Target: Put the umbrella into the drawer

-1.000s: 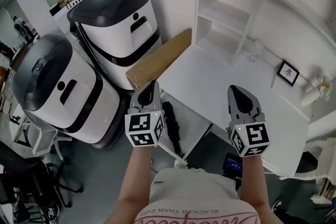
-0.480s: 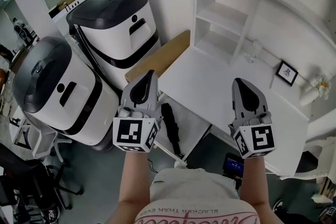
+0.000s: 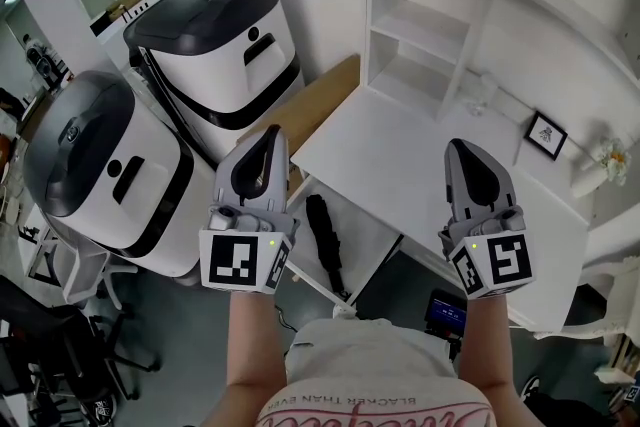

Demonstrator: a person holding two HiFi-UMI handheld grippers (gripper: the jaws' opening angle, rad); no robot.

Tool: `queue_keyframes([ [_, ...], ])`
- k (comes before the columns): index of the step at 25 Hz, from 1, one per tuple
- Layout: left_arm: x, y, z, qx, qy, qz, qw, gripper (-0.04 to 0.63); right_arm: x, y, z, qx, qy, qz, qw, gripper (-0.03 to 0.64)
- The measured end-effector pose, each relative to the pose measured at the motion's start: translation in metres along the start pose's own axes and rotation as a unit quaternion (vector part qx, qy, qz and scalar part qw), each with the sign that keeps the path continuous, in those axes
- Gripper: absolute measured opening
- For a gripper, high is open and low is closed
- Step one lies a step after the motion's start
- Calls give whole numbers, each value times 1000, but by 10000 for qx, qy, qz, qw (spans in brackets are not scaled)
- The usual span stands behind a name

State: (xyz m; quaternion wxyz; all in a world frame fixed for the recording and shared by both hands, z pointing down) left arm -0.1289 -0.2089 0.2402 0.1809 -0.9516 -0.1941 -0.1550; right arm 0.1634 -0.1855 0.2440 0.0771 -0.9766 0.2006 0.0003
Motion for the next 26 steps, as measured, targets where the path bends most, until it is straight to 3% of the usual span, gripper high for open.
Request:
queue_keyframes([
  [26,1,0,6,-34,139,35,9999,9,-5,2,-4,-201,-229,69,9995,8],
])
Point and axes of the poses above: the fingertips, and each gripper's own axes: y forward along the fingers, x to its right, z out of its top, the point moved 9 cm from there along -y, backward along the fingers, and after that the axes turned 10 degrees about y, right-handed, at the moved point
